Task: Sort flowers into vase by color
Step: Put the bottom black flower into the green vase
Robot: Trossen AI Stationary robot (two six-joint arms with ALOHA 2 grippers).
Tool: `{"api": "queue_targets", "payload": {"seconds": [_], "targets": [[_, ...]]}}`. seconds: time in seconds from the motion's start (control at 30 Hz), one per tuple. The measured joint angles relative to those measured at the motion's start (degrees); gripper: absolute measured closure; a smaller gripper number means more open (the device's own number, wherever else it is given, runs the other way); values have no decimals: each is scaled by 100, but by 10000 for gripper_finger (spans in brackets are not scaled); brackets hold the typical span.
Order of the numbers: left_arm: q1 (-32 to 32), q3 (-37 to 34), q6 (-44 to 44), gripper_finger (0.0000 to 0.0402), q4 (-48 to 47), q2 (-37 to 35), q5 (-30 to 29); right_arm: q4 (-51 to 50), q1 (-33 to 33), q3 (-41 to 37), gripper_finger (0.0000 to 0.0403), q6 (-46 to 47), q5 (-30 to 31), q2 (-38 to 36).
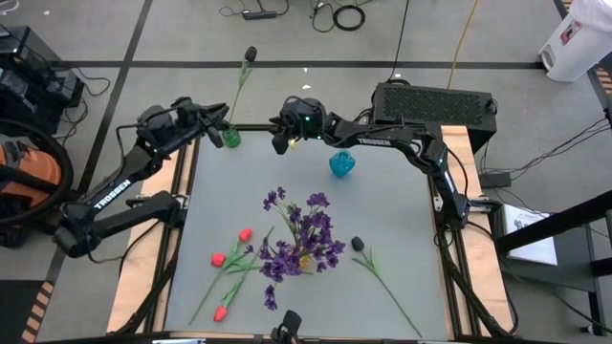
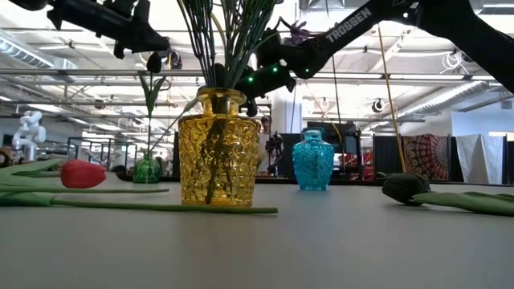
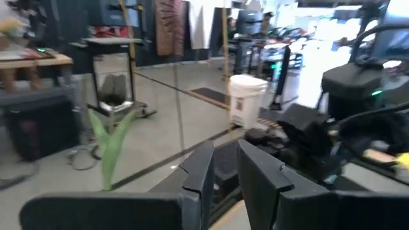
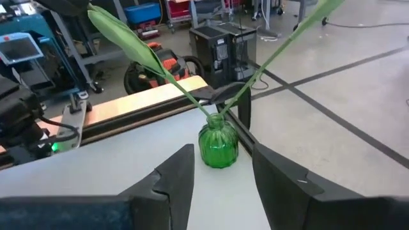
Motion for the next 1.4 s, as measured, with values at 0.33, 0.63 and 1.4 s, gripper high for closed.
{"api": "queue_targets", "payload": {"seconds": [0.33,0.63,1.4], "targets": [[-402,779,486,329,-37,464,-901,-40,26,-4,252,-20,-431,-47],[-553,1452,482,329,-785,1261,-1292,-357,264,-4,252,-262,-619,-58],[-881,3080,1076,329,-1983,3081,-3744,-2926,736,-374,263,-1225,-531,-1985]]}}
